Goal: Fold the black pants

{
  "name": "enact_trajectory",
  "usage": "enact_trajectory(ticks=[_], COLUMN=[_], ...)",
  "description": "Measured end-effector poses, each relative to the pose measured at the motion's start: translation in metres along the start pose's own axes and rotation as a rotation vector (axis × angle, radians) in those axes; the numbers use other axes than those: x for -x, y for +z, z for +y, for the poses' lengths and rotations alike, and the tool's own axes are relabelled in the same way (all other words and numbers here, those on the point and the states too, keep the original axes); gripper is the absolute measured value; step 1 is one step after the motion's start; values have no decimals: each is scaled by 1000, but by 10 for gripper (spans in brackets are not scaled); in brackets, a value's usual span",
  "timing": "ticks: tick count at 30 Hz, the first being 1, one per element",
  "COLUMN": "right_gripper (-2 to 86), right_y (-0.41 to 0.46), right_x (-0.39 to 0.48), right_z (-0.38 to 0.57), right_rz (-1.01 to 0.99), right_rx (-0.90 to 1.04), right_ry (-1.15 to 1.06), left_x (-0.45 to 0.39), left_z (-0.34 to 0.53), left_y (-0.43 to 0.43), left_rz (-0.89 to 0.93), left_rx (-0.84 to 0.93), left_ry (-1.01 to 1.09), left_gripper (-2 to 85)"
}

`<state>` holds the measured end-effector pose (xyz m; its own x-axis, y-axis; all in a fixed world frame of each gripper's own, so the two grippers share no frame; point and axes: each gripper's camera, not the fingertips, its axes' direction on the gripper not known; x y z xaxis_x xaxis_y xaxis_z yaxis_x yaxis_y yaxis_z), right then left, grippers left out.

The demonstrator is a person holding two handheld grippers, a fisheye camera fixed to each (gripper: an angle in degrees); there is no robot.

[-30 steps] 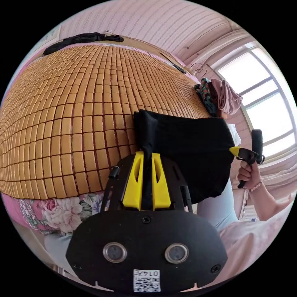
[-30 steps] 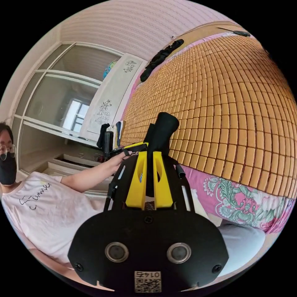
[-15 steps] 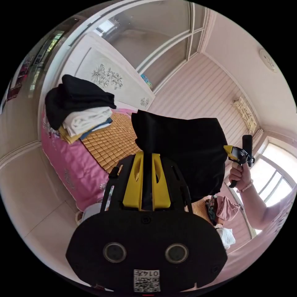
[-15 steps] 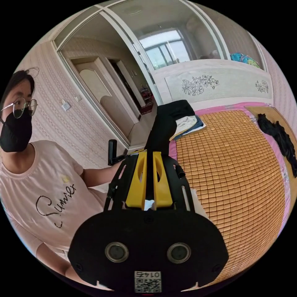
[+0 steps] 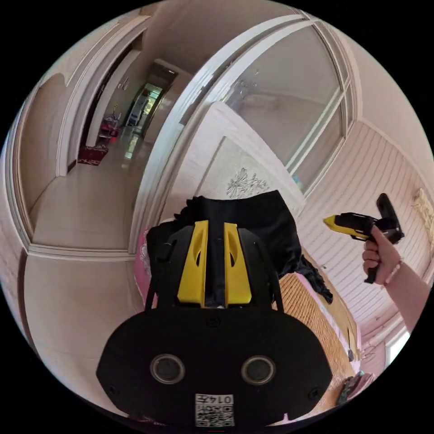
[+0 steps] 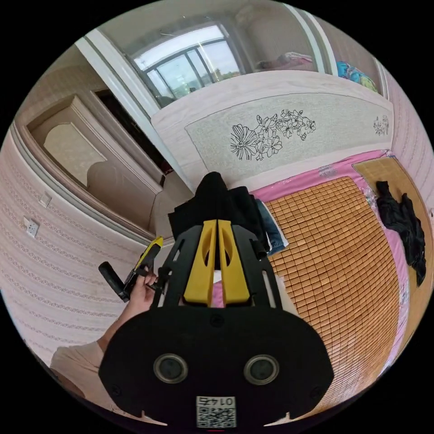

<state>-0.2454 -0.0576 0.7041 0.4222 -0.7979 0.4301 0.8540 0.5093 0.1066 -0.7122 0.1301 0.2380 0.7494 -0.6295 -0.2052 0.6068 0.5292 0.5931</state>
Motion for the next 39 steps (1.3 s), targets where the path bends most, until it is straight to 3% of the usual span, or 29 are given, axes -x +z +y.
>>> enact_trajectory(ticks=[3, 6, 8, 10, 13, 15, 18, 22, 26, 31, 35, 37, 39], right_gripper=[34, 59, 62, 63, 68, 69, 72, 75, 92, 110, 116, 117, 102], right_y=[19, 24, 20, 15, -12, -51, -100, -150, -196, -243, -273, -278, -274], right_x=[-18, -45, -62, -79, -97, -88, -55, -24, -7, -23, -63, -83, -102], right_z=[45, 140, 216, 305, 461, 574, 670, 743, 817, 881, 919, 944, 978], right_rz=[-107, -77, -32, 18, 34, -50, 84, 330, 590, 790, 971, 978, 847], right_rx=[99, 191, 228, 289, 330, 176, 7, -133, -229, -195, -61, -12, 14], right_ry=[-71, -78, -31, 107, 531, 879, 1085, 1191, 1321, 1397, 1470, 1563, 1671], left_x=[13, 3, -24, -49, -95, -127, -195, -299, -375, -428, -458, -467, -474], left_z=[9, 40, 84, 128, 206, 250, 318, 399, 464, 529, 570, 583, 594], left_y=[27, -4, -40, -65, -95, -111, -128, -167, -211, -236, -247, -251, -253], left_rz=[19, 51, 73, 146, 301, 441, 690, 1038, 1217, 1259, 1246, 1232, 1217], left_rx=[175, 117, 112, 145, 284, 347, 498, 621, 659, 748, 816, 824, 831], left_ry=[17, 176, 389, 555, 773, 834, 942, 1133, 1291, 1381, 1430, 1460, 1480], left_gripper=[68, 66, 62, 55, 51, 51, 54, 56, 58, 61, 62, 63, 64])
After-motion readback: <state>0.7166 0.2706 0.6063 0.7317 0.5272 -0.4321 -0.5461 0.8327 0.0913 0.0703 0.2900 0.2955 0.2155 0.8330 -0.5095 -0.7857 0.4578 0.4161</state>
